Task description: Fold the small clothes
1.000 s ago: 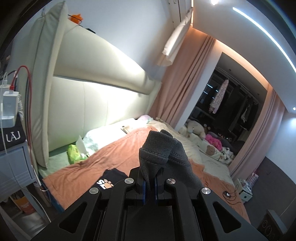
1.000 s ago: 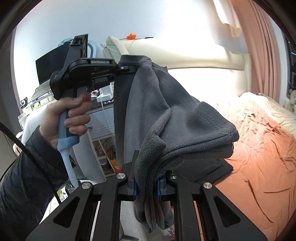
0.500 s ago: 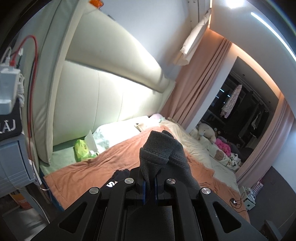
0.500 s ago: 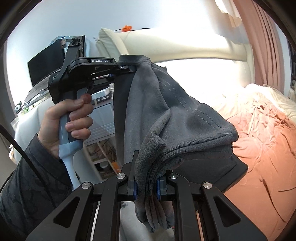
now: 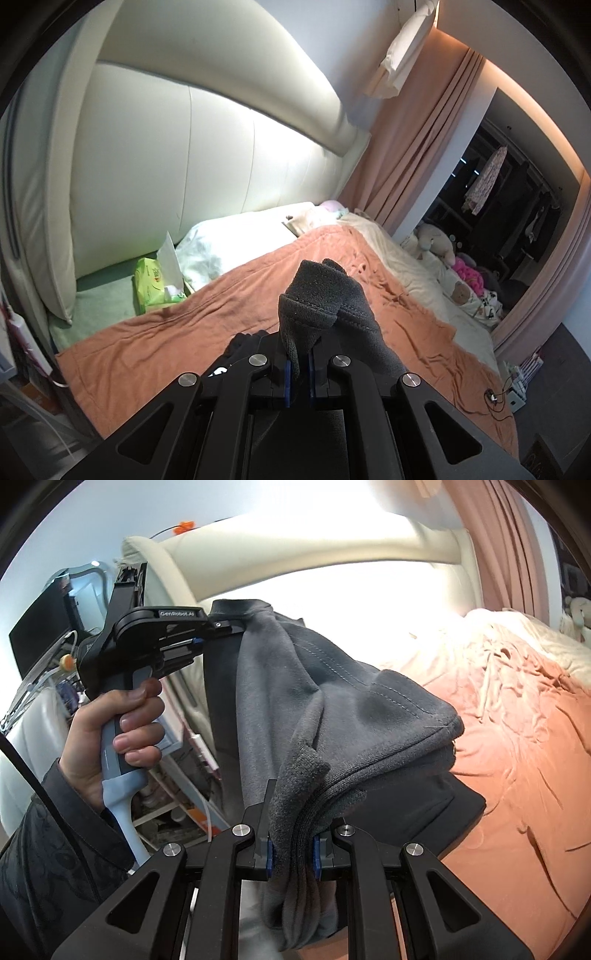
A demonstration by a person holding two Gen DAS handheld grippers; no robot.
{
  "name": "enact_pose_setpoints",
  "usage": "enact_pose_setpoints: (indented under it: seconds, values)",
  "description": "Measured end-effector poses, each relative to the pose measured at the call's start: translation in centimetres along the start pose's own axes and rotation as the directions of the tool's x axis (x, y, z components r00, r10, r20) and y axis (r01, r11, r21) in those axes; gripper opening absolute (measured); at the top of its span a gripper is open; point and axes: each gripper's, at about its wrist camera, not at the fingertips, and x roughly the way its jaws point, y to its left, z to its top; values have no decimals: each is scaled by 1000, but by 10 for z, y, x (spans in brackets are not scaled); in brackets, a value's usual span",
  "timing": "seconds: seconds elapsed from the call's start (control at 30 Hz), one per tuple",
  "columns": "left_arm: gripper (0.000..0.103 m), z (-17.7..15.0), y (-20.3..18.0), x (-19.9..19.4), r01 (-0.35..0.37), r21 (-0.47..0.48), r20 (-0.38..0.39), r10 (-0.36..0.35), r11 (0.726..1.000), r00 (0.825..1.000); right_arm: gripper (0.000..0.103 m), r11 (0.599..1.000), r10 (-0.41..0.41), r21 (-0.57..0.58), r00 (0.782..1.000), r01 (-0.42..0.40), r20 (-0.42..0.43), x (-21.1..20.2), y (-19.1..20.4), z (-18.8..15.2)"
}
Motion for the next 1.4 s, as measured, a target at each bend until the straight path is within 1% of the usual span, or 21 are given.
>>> enact_pose_setpoints:
  seconds: [0.23, 0.43, 0.57, 0.73, 0.77, 0.83, 0.93, 1.0, 1.03, 1.07, 1.1, 1.13, 1.17, 1.2, 1.23, 1.3, 1.33, 1.4]
  values:
    - [5, -8, -7, 67, -32, 44, -71, 35, 999, 997, 11, 999, -9, 48, 999, 11, -34, 5, -59, -1]
    - [6, -16, -7, 126, -53, 85, -132, 64, 995, 989, 11, 998, -1, 64, 998, 5, -59, 10, -99, -5]
    - [6, -28, -5, 166, -56, 111, -180, 76, 992, 981, 11, 997, 2, 76, 997, 3, -74, 20, -119, -5]
    - [6, -43, 2, 208, -55, 151, -244, 91, 987, 965, 11, 993, 24, 122, 995, -13, -96, 32, -151, -21]
    - [6, -48, 2, 219, -52, 172, -267, 97, 984, 959, 11, 991, 31, 131, 994, -17, -102, 44, -146, -21]
    - [6, -54, 2, 235, -48, 190, -304, 105, 981, 947, 11, 987, 43, 159, 992, -24, -121, 58, -154, -26]
    - [9, -68, 7, 262, -72, 209, -368, 146, 975, 918, 12, 979, 73, 199, 986, -42, -149, 79, -149, -38]
    - [14, -75, 12, 276, -111, 228, -405, 198, 967, 893, 15, 967, 111, 248, 978, -65, -175, 97, -151, -43]
    - [20, -76, 14, 280, -129, 235, -413, 219, 963, 884, 16, 957, 132, 281, 974, -76, -186, 100, -158, -44]
    - [25, -76, 16, 281, -139, 233, -413, 227, 962, 882, 22, 948, 148, 307, 970, -84, -191, 101, -162, -47]
    - [28, -74, 17, 280, -144, 232, -406, 230, 962, 884, 29, 938, 166, 333, 968, -96, -190, 101, -165, -48]
    - [35, -72, 17, 278, -151, 235, -397, 237, 960, 887, 33, 927, 180, 359, 966, -105, -183, 101, -167, -48]
    - [42, -69, 18, 274, -181, 251, -371, 268, 951, 889, 39, 918, 191, 380, 966, -114, -172, 101, -170, -48]
    - [42, -65, 19, 271, -220, 267, -346, 307, 938, 887, 41, 909, 200, 398, 966, -122, -162, 102, -175, -49]
    - [42, -62, 20, 269, -245, 269, -331, 328, 932, 885, 41, 899, 210, 419, 966, -130, -151, 103, -179, -50]
    - [42, -55, 24, 262, -266, 251, -304, 337, 931, 891, 41, 885, 219, 445, 966, -137, -137, 109, -183, -49]
    - [42, -52, 24, 255, -277, 245, -288, 343, 929, 894, 41, 886, 210, 444, 969, -131, -133, 112, -186, -49]
    - [42, -50, 22, 248, -249, 249, -289, 317, 936, 904, 21, 897, 158, 434, 979, -86, -132, 107, -190, -50]
